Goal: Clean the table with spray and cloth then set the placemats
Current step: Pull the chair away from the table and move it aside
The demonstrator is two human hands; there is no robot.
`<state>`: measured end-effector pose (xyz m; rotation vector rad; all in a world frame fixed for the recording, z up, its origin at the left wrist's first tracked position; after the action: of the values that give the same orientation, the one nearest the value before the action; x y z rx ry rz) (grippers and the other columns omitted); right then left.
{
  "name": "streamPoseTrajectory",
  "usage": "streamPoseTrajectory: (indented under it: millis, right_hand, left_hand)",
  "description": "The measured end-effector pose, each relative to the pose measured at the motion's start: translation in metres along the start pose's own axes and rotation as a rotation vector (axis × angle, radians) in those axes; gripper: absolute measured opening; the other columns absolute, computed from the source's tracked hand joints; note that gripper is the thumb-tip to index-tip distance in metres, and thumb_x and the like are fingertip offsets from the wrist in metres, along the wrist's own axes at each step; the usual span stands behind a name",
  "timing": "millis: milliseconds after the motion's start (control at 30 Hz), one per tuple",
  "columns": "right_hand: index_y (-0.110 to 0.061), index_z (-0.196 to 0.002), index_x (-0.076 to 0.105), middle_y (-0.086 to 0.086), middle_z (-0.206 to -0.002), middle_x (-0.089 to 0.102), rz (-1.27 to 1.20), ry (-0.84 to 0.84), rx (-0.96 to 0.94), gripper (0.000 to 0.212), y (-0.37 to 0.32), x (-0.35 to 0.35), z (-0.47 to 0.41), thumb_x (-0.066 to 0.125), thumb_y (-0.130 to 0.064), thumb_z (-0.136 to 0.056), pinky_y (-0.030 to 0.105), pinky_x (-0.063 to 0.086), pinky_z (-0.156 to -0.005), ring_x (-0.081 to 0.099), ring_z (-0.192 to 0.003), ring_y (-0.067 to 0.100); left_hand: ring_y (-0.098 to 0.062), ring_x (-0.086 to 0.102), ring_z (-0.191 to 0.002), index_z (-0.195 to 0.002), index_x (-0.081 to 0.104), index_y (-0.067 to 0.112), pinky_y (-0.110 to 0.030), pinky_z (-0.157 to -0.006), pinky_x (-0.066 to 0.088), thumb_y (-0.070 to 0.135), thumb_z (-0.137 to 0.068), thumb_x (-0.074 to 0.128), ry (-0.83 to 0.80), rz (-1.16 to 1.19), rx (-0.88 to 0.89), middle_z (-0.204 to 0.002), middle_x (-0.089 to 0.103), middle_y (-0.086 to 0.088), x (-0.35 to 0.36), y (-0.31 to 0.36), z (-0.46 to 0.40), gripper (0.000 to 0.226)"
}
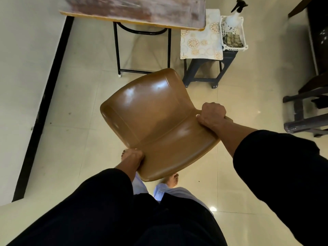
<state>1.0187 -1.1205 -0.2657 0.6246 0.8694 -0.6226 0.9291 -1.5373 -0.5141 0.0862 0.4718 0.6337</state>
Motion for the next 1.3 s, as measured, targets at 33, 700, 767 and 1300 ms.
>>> streamPoseTrajectory:
  millis: [33, 700, 767, 1300]
  right_hand:
    - [-0.016, -0.118, 0.065, 0.006, -0.108, 0.067, -0.013, -0.009, 0.016, 0.039, -0.006, -0.002, 0.001, 0.063, -0.05, -0.099, 0.038, 0.047, -0.079, 0.066, -0.103, 0.027]
    - [-0.012, -0.117, 0.066, 0.01, -0.116, 0.069, -0.303, -0.078, 0.262, 0.022, -0.137, -0.035, -0.006, 0.055, -0.024, -0.102, 0.036, 0.045, -0.079, 0.066, -0.106, 0.031]
    - [-0.011, -0.118, 0.066, 0.011, -0.117, 0.069, -0.307, -0.089, 0.283, 0.022, -0.146, -0.039, -0.009, 0.054, -0.019, -0.101, 0.037, 0.048, -0.081, 0.066, -0.108, 0.031]
    - [-0.014, -0.101, 0.059, 0.007, -0.096, 0.059, -0.432, -0.107, 0.345, 0.003, -0.177, -0.055, -0.033, 0.055, -0.014, -0.101, 0.034, 0.046, -0.077, 0.06, -0.09, 0.027]
  left_hand:
    - [-0.038, 0.072, -0.1, -0.104, 0.069, 0.013, -0.051, -0.097, 0.061, 0.031, -0.064, 0.058, -0.02, 0.013, 0.01, -0.106, 0.073, -0.012, -0.016, 0.022, 0.037, 0.046]
    - [-0.035, 0.066, -0.12, -0.131, 0.064, 0.008, -0.044, -0.109, 0.052, 0.033, -0.108, 0.049, 0.093, -0.55, 0.221, -0.13, 0.069, -0.014, -0.238, 0.206, 0.046, 0.037]
    - [-0.035, 0.066, -0.12, -0.131, 0.063, 0.008, -0.044, -0.108, 0.051, 0.032, -0.109, 0.048, 0.096, -0.597, 0.249, -0.129, 0.069, -0.014, -0.247, 0.22, 0.039, 0.036]
    - [-0.035, 0.066, -0.12, -0.139, 0.06, 0.005, -0.039, -0.099, 0.049, 0.037, -0.114, 0.044, 0.121, -0.731, 0.293, -0.132, 0.067, -0.016, -0.281, 0.287, 0.002, 0.044]
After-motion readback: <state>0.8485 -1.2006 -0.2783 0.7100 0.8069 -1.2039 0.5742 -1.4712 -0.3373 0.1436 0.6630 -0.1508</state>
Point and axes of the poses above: each hand's wrist, its own z-axis away from the middle knuckle, its own x-axis out of the palm, y = z × x, the point moved 9 cm from there along -z, towards the middle knuckle
